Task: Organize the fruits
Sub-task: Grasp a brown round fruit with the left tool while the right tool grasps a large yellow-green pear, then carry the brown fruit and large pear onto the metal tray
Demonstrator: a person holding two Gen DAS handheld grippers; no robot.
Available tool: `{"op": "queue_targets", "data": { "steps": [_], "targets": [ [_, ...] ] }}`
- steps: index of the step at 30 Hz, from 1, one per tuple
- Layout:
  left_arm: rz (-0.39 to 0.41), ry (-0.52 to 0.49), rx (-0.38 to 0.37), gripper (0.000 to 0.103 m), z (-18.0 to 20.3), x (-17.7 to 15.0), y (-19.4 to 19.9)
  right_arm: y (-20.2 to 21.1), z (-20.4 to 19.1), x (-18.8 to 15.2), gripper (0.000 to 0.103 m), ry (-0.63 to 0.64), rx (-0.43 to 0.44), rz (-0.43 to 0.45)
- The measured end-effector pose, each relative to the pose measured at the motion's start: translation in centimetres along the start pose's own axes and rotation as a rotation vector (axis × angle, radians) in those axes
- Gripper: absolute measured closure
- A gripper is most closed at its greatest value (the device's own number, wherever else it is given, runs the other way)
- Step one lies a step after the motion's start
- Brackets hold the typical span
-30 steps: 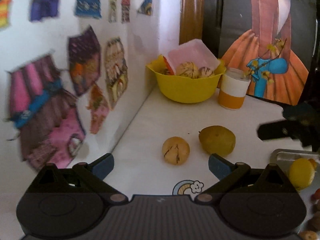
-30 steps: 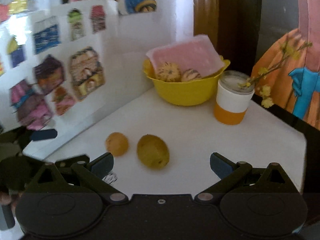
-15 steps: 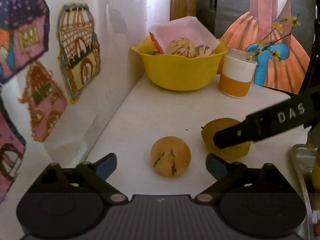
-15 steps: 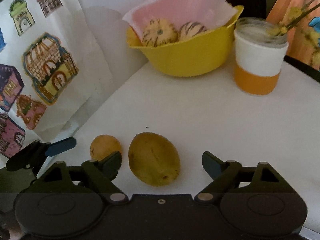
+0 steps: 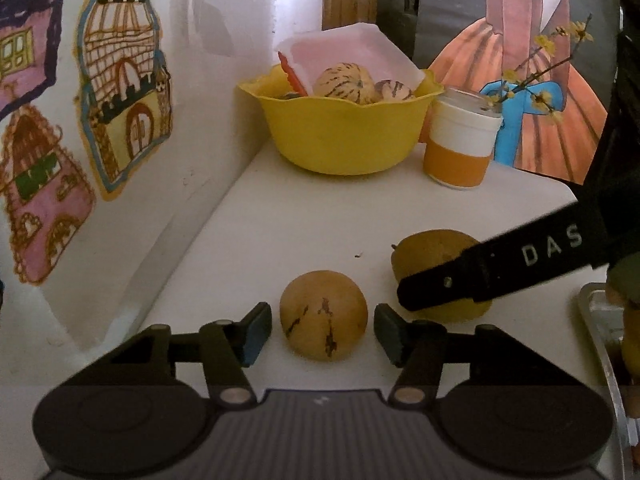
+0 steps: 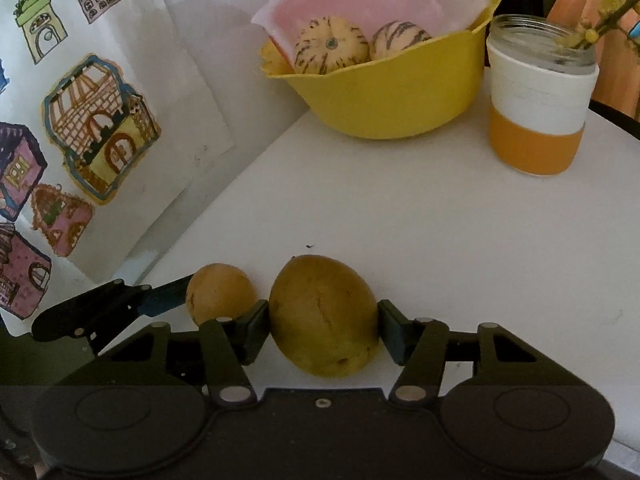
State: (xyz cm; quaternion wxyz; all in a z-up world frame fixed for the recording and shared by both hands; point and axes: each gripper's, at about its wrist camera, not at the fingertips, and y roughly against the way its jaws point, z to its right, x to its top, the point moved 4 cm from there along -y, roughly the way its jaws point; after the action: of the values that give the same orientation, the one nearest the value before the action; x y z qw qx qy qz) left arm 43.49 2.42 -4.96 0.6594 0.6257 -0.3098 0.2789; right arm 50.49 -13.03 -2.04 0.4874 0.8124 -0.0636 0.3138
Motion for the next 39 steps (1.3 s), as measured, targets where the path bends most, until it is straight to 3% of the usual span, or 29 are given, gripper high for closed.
{"op": "queue_targets", "data": {
  "steps": [1,4,16,22,31,39],
  "targets": [
    [0.001,0.004,0.001,0.052,0.0,0.0,0.0,0.0,-0.1,-0.1,0.044,0.002,-0.003,0.002],
    [-0.003,0.010,0.009,0.055,0.2,0.1,-0.1,-0.3,-0.2,-0.3,0.044,-0.001,-0.004,0.008],
    [-0.063,0.045,0.044,0.057,0.9,-0.7,2.1,0.7,-0.4,-2.1,0.045,-0.027,-0.012,-0.017],
    [-0.062,0.081,0.000,0.057,1.5,-1.6,4.6,2.7,-0.3,-3.8,0.045,-0.050,0.016,-0.020],
    [-0.030,0.076,-0.060,0.057,4.0,-2.3,9.2,8.6,-0.3,-6.9,0.045,-0.073,0.053,0.019],
    [0.029,0.056,-0.136,0.057,7.7,-2.7,13.7,15.9,0.0,-10.5,0.045,-0.063,0.032,0.073]
  ]
}}
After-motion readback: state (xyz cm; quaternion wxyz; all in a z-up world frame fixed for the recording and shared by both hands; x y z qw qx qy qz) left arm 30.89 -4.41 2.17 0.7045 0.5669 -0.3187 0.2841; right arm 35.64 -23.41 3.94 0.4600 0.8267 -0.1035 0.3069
